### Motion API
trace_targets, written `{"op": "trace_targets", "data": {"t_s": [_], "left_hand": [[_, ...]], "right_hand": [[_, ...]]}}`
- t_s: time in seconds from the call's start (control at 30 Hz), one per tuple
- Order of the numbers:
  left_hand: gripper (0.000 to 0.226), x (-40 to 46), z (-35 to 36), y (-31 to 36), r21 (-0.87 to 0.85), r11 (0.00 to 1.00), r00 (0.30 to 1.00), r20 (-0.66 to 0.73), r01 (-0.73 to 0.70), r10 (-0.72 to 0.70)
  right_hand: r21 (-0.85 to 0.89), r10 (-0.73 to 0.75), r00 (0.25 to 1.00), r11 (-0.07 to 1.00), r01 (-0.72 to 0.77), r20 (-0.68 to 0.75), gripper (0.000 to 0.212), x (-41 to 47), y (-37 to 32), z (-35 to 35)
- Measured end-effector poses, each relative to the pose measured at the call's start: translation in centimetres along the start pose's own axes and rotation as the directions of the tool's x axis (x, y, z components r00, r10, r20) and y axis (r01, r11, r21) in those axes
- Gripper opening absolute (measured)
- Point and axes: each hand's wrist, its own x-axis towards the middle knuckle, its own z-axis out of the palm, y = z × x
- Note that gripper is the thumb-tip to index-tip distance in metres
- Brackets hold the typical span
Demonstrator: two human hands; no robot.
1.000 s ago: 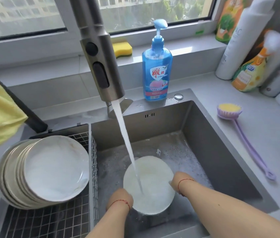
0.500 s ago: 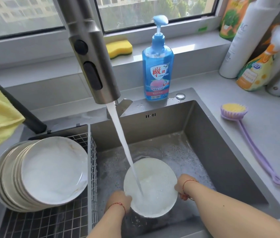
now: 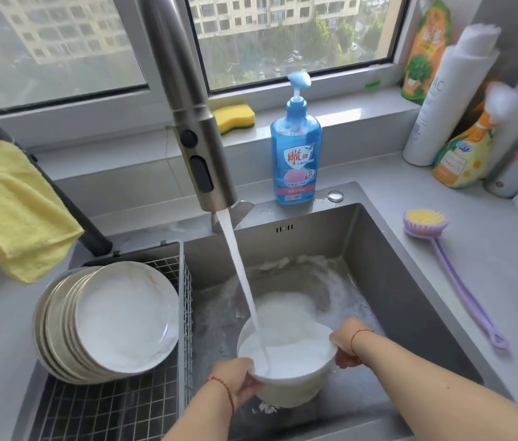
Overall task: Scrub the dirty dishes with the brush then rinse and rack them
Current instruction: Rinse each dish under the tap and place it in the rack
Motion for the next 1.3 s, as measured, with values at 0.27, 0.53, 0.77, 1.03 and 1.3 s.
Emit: {"op": "trace_targets", "data": {"t_s": [0.27, 0.53, 0.77, 1.03, 1.3], "left_hand": [[0.057, -2.4, 0.0, -0.7, -0.136, 0.974, 0.964, 0.217, 0.184, -0.152], [0.07, -3.4, 0.0, 0.0, -0.17, 0.982, 0.965, 0.233, -0.086, 0.125], [0.028, -4.4, -0.9, 0.6, -0.189, 0.945, 0.937, 0.179, -0.265, 0.299], [0.031, -5.3, -1.3, 0.6, -0.149, 0.931, 0.908, 0.215, -0.333, 0.36], [0.034, -5.7, -1.5, 0.1, -0.074, 0.938, 0.906, 0.241, -0.34, 0.347]], "right_hand": [[-0.207, -0.177, 0.984, 0.964, 0.169, -0.023, 0.031, -1.5, 0.1, -2.4], [-0.455, -0.488, 0.811, 0.831, 0.32, -0.323, 0.01, -3.0, 0.0, -1.5], [-0.639, -0.749, 0.629, 0.384, 0.666, 0.206, 0.061, -6.8, -0.4, 4.2], [-0.372, -0.769, 0.519, 0.389, 0.843, 0.373, 0.051, -9.0, -4.1, 7.7], [-0.738, -0.653, 0.737, 0.409, 0.537, 0.175, 0.056, -4.7, -5.0, 4.5]]}}
